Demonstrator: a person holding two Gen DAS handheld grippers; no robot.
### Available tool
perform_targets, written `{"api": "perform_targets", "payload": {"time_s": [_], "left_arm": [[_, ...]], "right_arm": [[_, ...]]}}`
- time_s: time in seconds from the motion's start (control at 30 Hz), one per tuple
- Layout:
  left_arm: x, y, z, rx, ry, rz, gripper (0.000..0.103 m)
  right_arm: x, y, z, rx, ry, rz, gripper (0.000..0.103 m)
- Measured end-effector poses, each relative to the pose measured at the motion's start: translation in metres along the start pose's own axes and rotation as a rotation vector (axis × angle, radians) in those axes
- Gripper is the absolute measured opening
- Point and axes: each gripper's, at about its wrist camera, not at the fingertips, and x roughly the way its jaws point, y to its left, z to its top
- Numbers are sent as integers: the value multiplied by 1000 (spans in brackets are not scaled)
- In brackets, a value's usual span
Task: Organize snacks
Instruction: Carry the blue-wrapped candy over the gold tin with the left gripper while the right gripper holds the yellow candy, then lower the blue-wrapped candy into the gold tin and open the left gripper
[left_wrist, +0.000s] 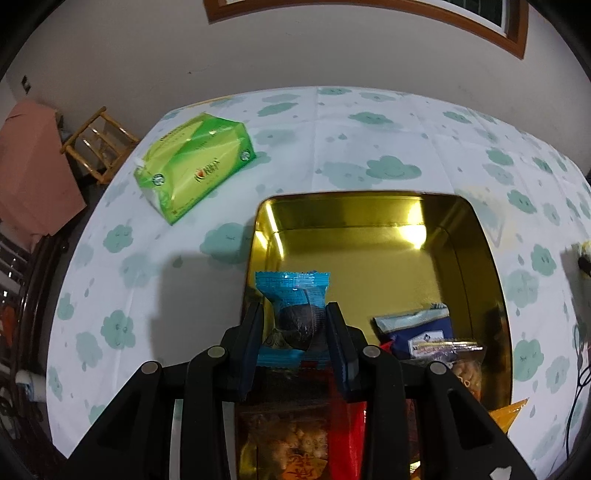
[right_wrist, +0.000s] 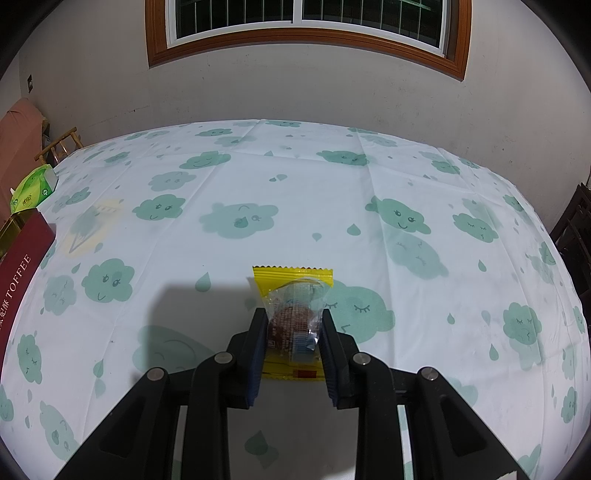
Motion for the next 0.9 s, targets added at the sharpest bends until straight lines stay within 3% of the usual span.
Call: {"api": "perform_targets", "payload": {"time_s": [0.9], "left_arm": [[25, -10, -1, 47, 65, 27, 35]], "right_arm": [[0, 0, 0, 0, 1, 0, 27]]}}
